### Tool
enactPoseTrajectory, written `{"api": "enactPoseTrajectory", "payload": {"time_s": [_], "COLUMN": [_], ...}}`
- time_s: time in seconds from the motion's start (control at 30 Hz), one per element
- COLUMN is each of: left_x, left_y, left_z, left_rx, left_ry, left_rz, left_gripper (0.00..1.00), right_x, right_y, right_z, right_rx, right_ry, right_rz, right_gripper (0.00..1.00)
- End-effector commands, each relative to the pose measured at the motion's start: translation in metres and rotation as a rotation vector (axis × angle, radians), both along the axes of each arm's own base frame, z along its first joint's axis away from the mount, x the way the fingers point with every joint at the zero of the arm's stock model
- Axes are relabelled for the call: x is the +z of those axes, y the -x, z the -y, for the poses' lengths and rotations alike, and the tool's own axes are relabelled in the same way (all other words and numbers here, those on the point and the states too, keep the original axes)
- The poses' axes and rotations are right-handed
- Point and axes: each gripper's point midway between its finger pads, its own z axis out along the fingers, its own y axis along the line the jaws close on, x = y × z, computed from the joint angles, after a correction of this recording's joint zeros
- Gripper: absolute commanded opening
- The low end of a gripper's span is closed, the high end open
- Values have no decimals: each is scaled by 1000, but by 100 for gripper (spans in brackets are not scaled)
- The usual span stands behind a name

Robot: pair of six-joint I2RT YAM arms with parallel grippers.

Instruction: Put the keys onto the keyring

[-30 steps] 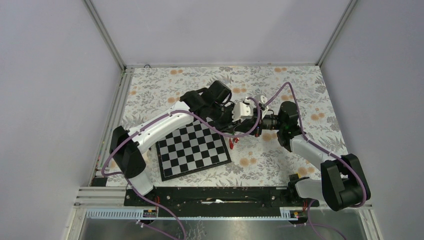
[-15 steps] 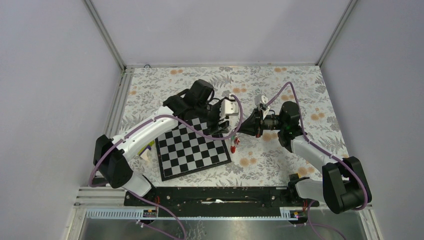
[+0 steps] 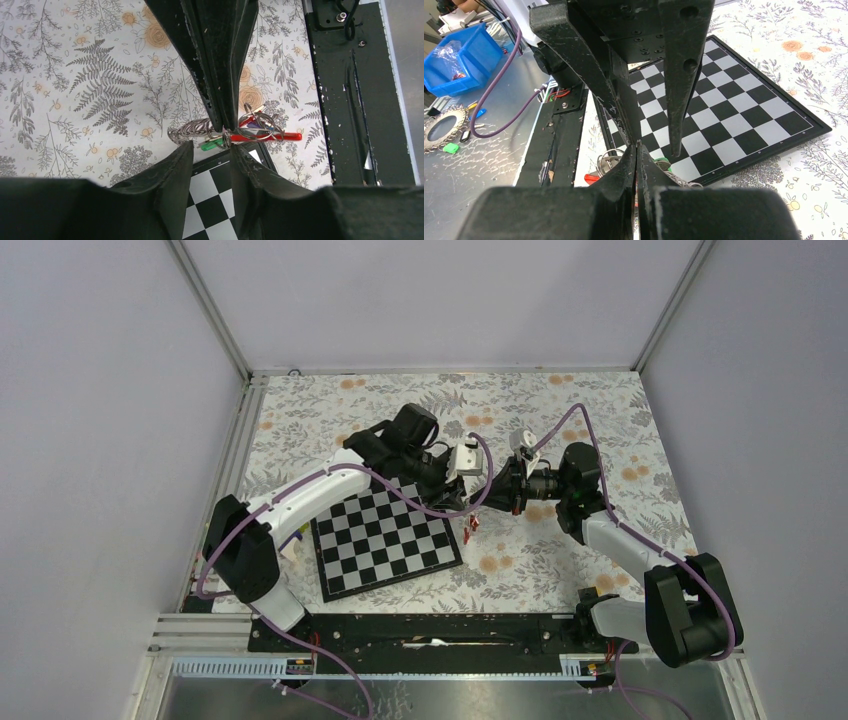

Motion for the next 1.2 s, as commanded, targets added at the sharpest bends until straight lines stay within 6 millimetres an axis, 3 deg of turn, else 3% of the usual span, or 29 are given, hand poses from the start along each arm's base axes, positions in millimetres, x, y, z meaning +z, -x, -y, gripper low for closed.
{"api": "enactPoseTrajectory", "payload": {"time_s": [0.0,0.6,0.8,1.17], "left_x": [5,-4,-9,-11], "left_y": [4,16,18,24], "left_z": [9,9,8,8], "left_rx": [-50,-79,-87,-106], "left_ry": [55,58,54,59], "left_rz": [-11,-77,-90,-104], "left_gripper": [36,17,1,0], "right_x": [25,23,22,21], "right_y": [-2,-5,-5,-6], "right_z": [0,1,1,1], "right_rx": [23,15,13,12], "right_ry": [-34,-29,-27,-25], "right_rz": [108,110,107,110], "right_gripper": [0,0,0,0]}}
